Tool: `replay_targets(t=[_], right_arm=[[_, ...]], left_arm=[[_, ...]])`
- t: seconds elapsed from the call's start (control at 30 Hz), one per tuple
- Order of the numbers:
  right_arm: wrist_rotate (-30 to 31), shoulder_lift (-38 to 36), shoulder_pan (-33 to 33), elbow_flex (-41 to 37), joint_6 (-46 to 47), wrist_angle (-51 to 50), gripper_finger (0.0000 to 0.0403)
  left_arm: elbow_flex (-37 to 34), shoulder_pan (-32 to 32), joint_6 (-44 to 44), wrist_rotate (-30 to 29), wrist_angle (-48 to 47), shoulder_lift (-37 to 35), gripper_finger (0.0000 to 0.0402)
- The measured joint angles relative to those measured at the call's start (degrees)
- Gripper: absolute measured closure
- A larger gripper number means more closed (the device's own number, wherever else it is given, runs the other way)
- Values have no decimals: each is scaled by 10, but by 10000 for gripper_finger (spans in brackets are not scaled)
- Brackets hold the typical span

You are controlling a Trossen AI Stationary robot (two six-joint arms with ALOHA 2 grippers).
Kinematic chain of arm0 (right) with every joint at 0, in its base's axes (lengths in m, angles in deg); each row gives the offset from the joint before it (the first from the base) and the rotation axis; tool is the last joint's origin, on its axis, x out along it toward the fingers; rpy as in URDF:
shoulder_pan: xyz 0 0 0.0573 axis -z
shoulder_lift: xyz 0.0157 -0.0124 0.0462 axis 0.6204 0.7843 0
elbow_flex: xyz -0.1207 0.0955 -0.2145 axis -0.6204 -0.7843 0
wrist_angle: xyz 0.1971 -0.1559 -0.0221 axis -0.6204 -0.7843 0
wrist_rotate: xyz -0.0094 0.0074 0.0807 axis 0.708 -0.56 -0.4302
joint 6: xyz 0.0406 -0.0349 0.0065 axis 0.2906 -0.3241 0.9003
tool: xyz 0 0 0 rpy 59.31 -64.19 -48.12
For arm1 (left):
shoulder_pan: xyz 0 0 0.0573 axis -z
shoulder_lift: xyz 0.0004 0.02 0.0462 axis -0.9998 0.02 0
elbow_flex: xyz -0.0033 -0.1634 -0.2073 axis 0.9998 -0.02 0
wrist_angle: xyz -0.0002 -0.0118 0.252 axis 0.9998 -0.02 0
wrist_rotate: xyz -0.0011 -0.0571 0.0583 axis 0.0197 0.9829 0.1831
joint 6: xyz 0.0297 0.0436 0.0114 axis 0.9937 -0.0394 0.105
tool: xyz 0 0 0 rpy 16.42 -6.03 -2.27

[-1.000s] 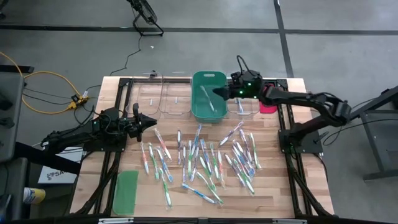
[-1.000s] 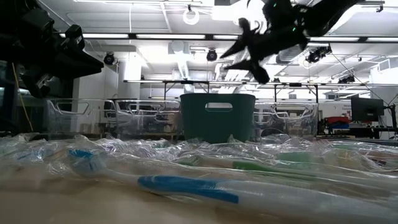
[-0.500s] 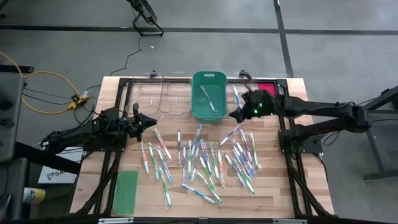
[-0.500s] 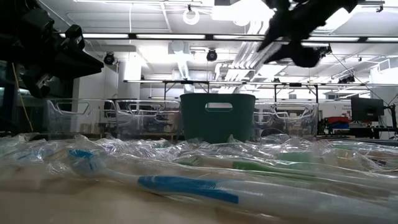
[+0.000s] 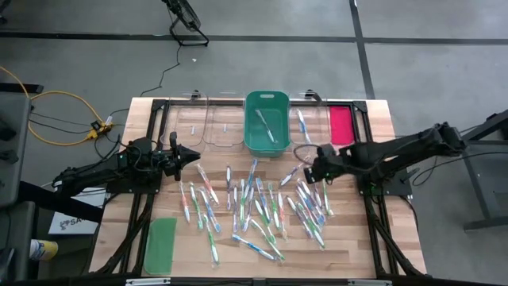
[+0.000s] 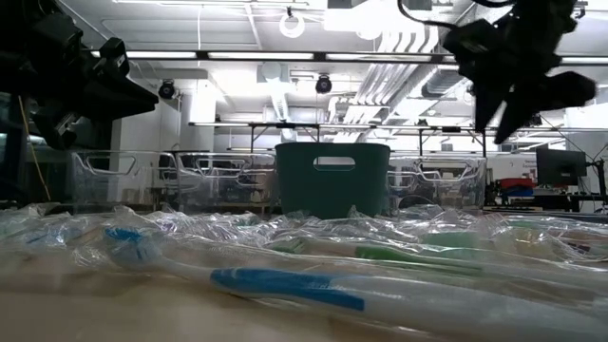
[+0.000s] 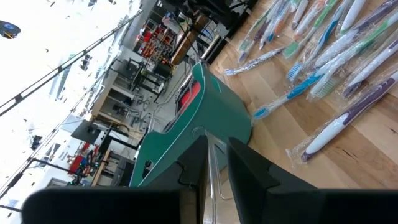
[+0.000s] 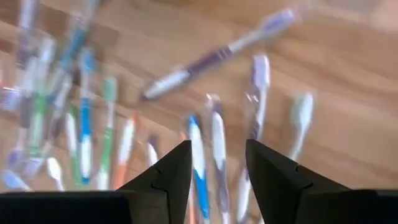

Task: Pick & Place Toothbrushes
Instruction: Put the purple toothbrush into the green bin

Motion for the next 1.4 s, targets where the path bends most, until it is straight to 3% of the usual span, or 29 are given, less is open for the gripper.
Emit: replay_targets(t=[0.27, 0.53, 1.03, 1.17, 1.4], right_arm=[[1, 85, -42, 0, 38, 1, 259], [1, 168, -41, 0, 38, 8, 259], [0, 256, -41, 0, 43, 18, 262], [-1, 257, -41, 0, 43, 19, 291], [-1, 257, -41, 0, 42, 19, 377]], left_arm=[[0, 0, 0, 0, 0, 0, 346], [0, 0, 0, 0, 0, 0, 346], [0, 0, 0, 0, 0, 0, 346], [0, 0, 0, 0, 0, 0, 346], [0, 0, 0, 0, 0, 0, 346]])
